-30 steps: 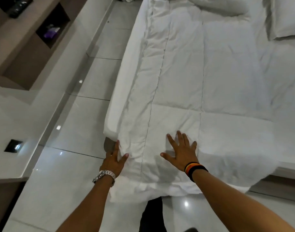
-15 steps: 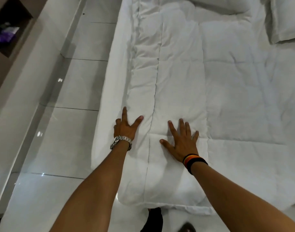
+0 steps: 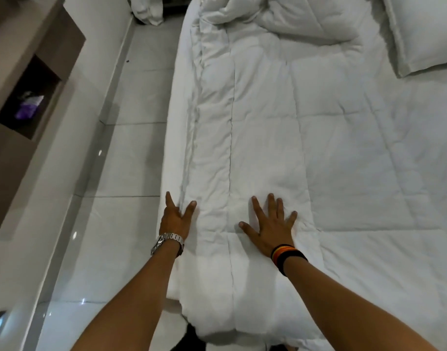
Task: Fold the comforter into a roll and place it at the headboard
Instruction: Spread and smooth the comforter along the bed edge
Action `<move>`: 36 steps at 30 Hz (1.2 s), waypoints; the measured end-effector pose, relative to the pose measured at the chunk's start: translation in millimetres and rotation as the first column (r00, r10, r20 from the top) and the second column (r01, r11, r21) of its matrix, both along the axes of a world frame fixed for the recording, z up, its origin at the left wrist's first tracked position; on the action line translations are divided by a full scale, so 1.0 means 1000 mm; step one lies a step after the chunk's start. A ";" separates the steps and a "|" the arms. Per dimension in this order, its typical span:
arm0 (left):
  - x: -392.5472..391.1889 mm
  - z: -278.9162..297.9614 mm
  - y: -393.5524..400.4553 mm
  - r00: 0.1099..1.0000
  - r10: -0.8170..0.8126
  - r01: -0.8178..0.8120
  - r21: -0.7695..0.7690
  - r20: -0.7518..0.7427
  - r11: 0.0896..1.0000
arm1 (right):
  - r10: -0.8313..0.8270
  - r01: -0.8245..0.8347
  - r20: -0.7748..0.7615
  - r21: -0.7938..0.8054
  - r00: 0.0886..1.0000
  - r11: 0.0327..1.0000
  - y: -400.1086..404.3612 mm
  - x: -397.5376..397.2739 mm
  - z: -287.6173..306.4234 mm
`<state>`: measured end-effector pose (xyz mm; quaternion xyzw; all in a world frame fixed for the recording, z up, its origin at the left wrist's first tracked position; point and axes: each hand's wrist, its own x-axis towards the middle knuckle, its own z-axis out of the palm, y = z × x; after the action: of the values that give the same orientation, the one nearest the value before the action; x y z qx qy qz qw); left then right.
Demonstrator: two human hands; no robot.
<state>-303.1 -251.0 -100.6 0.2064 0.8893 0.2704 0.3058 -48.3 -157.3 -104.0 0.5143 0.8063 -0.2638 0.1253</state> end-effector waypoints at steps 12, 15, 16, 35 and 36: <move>-0.071 -0.022 0.219 0.918 -0.093 0.034 0.159 0.385 0.987 | -0.402 0.397 -0.007 0.174 0.915 0.901 0.066 -0.167 -0.037; -0.078 -0.033 0.231 0.932 -0.138 0.092 0.148 0.335 0.985 | -0.462 0.456 0.014 0.138 0.887 0.879 0.061 -0.189 -0.048; -0.086 -0.033 0.228 0.941 -0.121 0.070 0.168 0.316 0.983 | -0.476 0.475 -0.020 0.131 0.879 0.871 0.060 -0.194 -0.047; -0.261 0.020 0.481 0.859 -0.034 -0.011 0.085 0.511 0.996 | -0.590 0.626 -0.221 0.171 0.777 0.761 0.300 -0.312 0.017; -0.261 0.019 0.507 0.834 0.005 -0.051 0.066 0.552 0.997 | -0.585 0.621 -0.218 0.180 0.782 0.763 0.320 -0.321 0.013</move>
<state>-564.1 255.7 -82.0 0.1186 0.7552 0.3574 0.5365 -369.5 162.4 -91.2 0.7366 0.6305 -0.2272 -0.0904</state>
